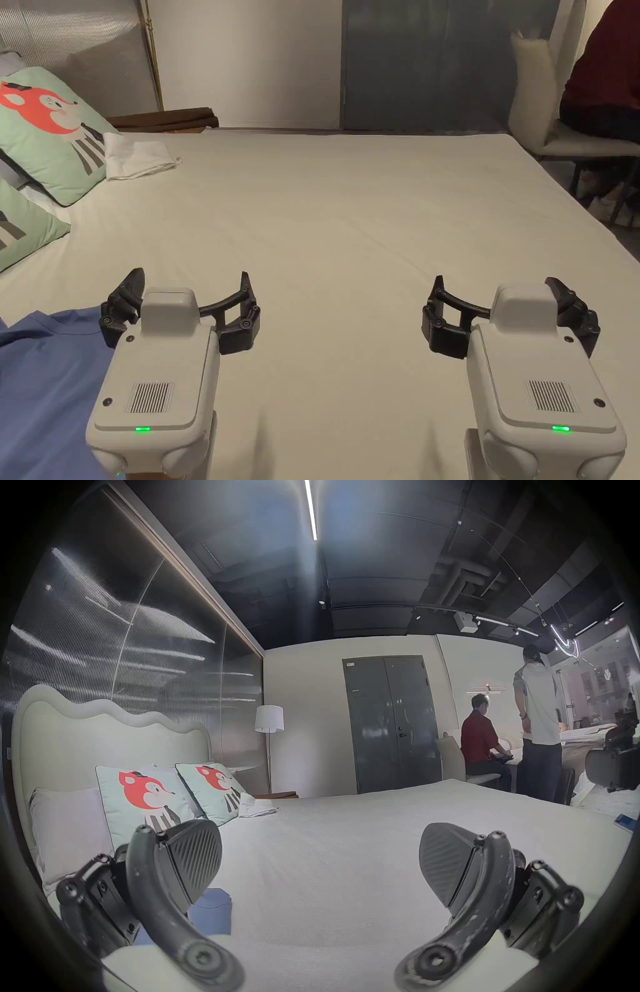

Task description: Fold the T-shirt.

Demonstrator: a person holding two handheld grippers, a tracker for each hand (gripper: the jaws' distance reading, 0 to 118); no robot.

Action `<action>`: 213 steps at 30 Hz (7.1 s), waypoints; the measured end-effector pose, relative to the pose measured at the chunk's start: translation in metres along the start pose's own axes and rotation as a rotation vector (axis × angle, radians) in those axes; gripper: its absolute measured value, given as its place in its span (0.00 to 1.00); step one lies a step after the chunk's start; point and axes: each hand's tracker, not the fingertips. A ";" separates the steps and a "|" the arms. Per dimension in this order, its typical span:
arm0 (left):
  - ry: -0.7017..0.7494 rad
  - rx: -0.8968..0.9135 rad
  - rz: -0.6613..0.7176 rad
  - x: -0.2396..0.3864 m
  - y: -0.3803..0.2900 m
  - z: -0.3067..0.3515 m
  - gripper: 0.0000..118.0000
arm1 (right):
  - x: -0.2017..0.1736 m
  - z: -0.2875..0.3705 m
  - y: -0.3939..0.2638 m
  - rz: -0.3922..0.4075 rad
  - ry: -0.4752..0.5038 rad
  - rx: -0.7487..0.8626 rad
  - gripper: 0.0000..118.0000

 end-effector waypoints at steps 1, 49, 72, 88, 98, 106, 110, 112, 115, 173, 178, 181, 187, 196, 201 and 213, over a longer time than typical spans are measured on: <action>0.000 0.000 0.000 0.000 0.000 0.000 0.95 | 0.000 0.000 0.000 0.000 0.000 0.000 0.95; 0.010 0.009 -0.016 -0.004 -0.005 -0.002 0.95 | -0.003 0.001 0.004 0.016 0.009 0.007 0.95; 0.021 0.010 0.009 -0.008 -0.002 -0.003 0.95 | -0.003 0.000 0.005 0.002 0.016 0.002 0.95; -0.003 -0.001 0.047 -0.003 0.007 0.002 0.00 | -0.005 0.003 0.009 -0.004 0.049 0.011 0.00; 0.152 -0.033 -0.019 -0.071 0.001 0.022 0.00 | -0.083 -0.009 0.020 -0.026 0.255 0.022 0.00; 0.414 -0.098 -0.068 -0.175 -0.002 0.073 0.00 | -0.200 0.006 0.028 -0.042 0.530 0.031 0.00; 0.520 -0.132 -0.093 -0.215 -0.006 0.102 0.00 | -0.239 0.019 0.027 -0.054 0.613 0.021 0.00; 0.556 -0.146 -0.095 -0.229 -0.008 0.114 0.00 | -0.253 0.024 0.025 -0.056 0.645 0.015 0.00; 0.597 -0.162 -0.098 -0.242 -0.009 0.128 0.00 | -0.264 0.027 0.021 -0.048 0.676 0.011 0.00; -0.061 -0.410 0.159 -0.141 0.113 -0.039 0.00 | -0.103 -0.008 0.034 -0.076 0.408 0.031 0.00; -0.239 -0.303 0.155 -0.080 0.168 -0.055 0.00 | -0.054 -0.001 0.041 -0.081 0.314 0.064 0.00; -0.346 -0.288 0.147 -0.035 0.182 -0.066 0.00 | -0.021 0.003 0.045 -0.081 0.248 0.081 0.00; -0.529 -0.310 0.119 0.057 0.170 -0.080 0.00 | 0.039 0.016 0.044 -0.023 0.099 0.110 0.00; -0.675 -0.605 0.113 0.144 0.056 -0.086 0.00 | 0.087 0.021 0.022 -0.025 -0.006 0.050 0.00; -0.624 -0.848 0.057 0.165 -0.031 -0.082 0.00 | 0.085 0.020 0.010 -0.034 -0.003 0.010 0.00; -0.499 -0.929 0.100 0.154 -0.057 -0.082 0.55 | 0.070 0.014 0.003 -0.031 0.033 -0.031 0.00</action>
